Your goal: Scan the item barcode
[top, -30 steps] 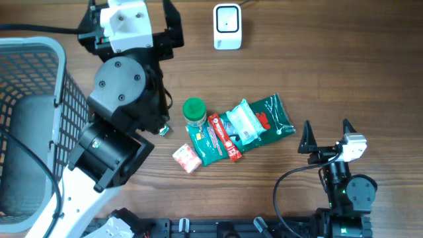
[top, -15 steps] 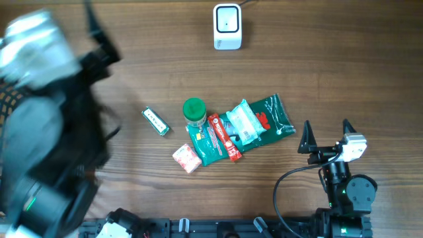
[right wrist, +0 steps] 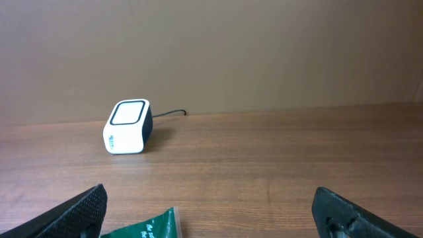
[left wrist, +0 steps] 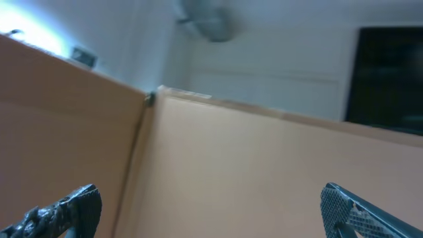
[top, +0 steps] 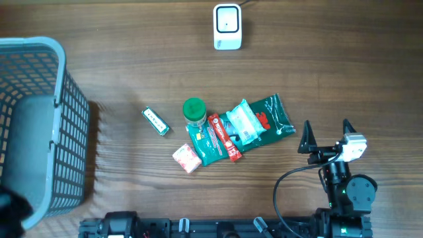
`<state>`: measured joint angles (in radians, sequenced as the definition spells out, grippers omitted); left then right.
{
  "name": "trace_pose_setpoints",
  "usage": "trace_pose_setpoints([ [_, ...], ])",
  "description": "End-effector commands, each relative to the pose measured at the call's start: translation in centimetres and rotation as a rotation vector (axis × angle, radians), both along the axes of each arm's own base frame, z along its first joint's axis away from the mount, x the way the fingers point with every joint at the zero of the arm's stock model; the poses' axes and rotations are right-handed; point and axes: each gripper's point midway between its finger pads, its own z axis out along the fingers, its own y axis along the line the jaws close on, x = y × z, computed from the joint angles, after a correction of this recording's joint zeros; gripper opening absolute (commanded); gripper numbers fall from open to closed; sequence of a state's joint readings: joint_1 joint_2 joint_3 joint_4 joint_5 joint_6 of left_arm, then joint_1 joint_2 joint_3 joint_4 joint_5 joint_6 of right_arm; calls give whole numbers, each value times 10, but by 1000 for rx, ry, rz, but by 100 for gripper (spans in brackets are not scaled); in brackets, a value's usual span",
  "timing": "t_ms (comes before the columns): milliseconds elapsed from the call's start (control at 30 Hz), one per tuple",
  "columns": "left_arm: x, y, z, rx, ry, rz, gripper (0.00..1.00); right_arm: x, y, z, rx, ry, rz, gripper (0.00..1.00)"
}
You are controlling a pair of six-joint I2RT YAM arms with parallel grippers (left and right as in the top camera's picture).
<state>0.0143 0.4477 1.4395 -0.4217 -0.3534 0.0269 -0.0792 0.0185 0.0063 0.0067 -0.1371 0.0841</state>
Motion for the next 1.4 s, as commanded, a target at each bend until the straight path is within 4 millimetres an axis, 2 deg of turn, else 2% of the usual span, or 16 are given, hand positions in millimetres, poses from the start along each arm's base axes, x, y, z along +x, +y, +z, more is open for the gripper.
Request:
trace_pose_setpoints([
  [0,-29,-23,3,74,-62,-120,100,0,0,1,-6,-6,-2,100],
  [400,-132,-32,-16,106,-237,-102,100,0,0,1,-7,-6,-2,100],
  [533,-156,-33,-32,108,-260,-100,100,0,0,1,-6,-6,-2,100],
  [633,-171,-26,-50,77,-255,-60,100,0,0,1,-6,-6,-2,100],
  [800,-178,-10,-56,3,-251,65,100,0,0,1,-7,-6,-2,100],
  [1000,-178,-10,-55,3,-254,66,100,0,0,1,-6,-6,-2,100],
  [1200,-189,-10,-38,8,-359,65,100,0,3,1,16,-6,14,100],
  [1267,-180,-10,-46,5,-309,65,100,-1,8,2,184,5,46,100],
  [1300,-175,-9,-50,4,-283,65,100,-1,9,2,325,19,54,100],
  [1333,-169,-9,-55,2,-248,65,100,-2,15,3,518,40,85,99],
  [1367,-159,-8,-65,-2,-189,63,100,-2,17,3,801,73,96,100],
])
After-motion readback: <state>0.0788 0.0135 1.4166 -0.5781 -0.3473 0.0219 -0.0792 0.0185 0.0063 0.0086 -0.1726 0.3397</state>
